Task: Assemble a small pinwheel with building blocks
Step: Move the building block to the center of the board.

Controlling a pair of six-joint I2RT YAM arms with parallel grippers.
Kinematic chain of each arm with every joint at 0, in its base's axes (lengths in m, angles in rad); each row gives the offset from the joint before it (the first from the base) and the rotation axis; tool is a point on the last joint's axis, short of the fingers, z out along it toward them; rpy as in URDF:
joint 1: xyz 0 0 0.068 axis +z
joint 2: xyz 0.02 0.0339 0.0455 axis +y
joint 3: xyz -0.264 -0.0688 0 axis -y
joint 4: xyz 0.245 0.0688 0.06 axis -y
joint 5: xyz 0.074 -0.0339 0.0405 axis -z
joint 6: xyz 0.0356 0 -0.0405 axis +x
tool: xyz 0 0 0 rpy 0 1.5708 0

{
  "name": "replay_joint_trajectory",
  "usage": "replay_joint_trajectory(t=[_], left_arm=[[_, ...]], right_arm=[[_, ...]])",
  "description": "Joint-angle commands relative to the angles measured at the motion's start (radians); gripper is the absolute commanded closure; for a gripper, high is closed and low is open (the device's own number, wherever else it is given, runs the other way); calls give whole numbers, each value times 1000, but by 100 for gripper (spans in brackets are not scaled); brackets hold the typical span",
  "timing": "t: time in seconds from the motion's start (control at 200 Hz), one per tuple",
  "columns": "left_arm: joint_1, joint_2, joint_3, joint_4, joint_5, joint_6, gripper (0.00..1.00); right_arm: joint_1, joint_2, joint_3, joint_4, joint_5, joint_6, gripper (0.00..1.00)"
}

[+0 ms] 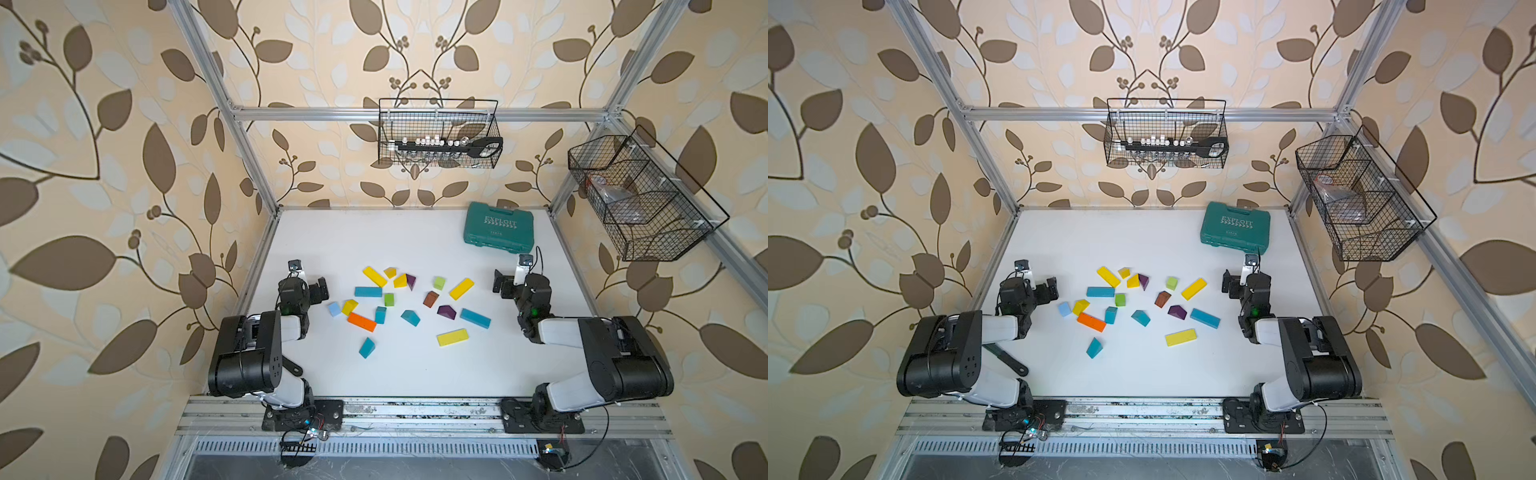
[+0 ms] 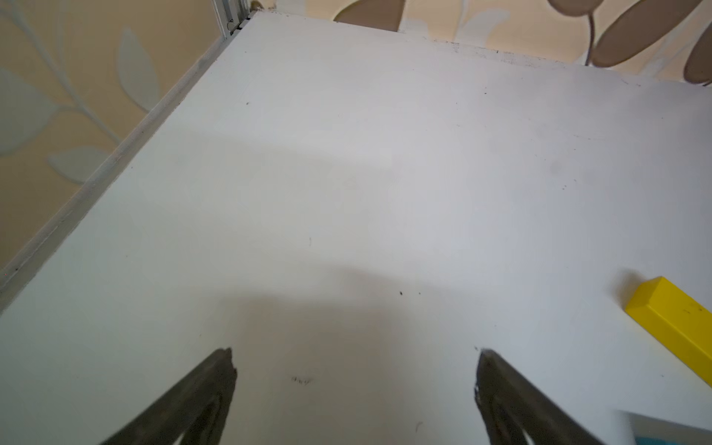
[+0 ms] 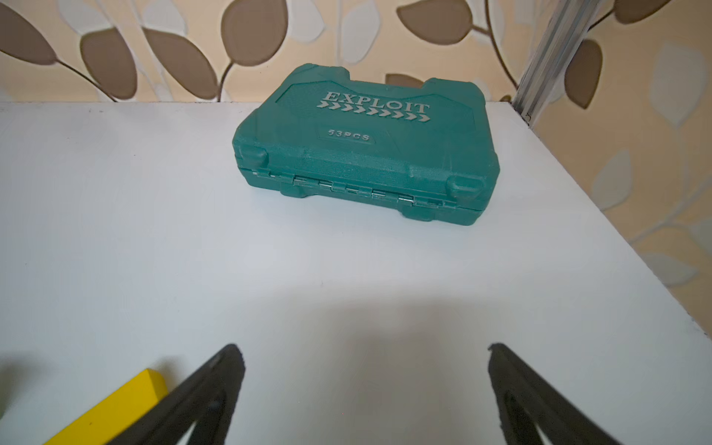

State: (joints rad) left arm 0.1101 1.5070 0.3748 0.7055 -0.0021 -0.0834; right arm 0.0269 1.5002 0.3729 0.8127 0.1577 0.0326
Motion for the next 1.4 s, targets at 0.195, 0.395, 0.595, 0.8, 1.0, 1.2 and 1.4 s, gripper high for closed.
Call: replay_joint_trajectory(t=[0.195, 0.395, 0.595, 0.8, 1.0, 1.2, 1.4], left_arm=[[-7, -14, 13, 25, -20, -3, 1], [-7, -16, 13, 25, -19, -3, 1], [-7, -14, 13, 25, -20, -3, 1], [-8, -16, 14, 25, -21, -3, 1], [-92, -228, 314, -667, -530, -289, 1], [-90, -209, 708, -1357, -364, -589, 1], [-90, -315, 587, -1417, -156, -628, 1]], right_arm=[[4, 4, -8, 18, 13, -3, 0], [4, 4, -9, 18, 13, -3, 0], [4, 5, -6, 16, 13, -3, 0], [4, 5, -7, 16, 13, -3, 0], [91, -103, 98, -219, 272, -6, 0], [112, -249, 309, -758, 438, 548, 0], [-6, -180, 426, -914, -147, 482, 0]])
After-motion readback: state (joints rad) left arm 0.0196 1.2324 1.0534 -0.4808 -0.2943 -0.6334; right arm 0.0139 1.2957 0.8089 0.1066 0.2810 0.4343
